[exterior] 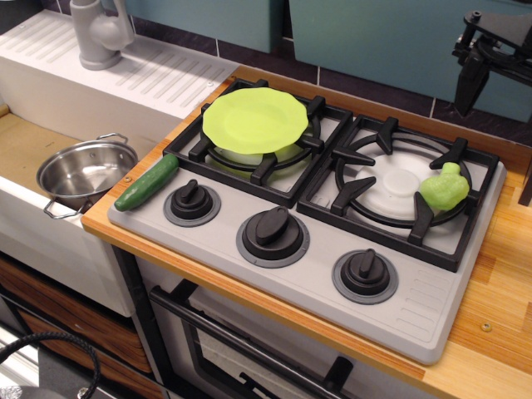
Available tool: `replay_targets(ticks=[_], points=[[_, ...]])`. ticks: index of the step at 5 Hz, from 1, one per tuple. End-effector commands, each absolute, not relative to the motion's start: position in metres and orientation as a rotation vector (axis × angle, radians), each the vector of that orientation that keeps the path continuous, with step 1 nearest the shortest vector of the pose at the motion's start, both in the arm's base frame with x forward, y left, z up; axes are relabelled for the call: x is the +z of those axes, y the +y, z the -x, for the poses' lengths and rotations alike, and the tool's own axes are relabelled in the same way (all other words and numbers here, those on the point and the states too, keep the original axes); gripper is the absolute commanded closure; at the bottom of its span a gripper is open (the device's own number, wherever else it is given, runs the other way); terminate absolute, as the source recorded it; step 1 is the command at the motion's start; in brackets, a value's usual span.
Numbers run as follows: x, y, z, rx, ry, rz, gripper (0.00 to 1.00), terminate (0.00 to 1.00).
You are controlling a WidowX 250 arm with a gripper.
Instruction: Put cauliflower on plate and pickle in pot or pan in sink
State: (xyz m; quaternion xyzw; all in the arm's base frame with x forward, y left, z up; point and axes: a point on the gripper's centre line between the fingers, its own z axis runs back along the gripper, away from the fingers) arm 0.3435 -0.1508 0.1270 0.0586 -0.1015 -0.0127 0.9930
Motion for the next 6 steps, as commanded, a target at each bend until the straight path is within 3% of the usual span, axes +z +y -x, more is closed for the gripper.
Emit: replay_targets(ticks=[1,4,6], points=[[0.127,-0.151,-0.343,-0.025,-0.204,-0.117,0.00,0.00],[0.104,-0.144,-0.360,-0.097,-0.302,-0.070,0.00,0.00],[0.103,-0.133,-0.362,-0.085,-0.302,-0.098,0.00,0.00]])
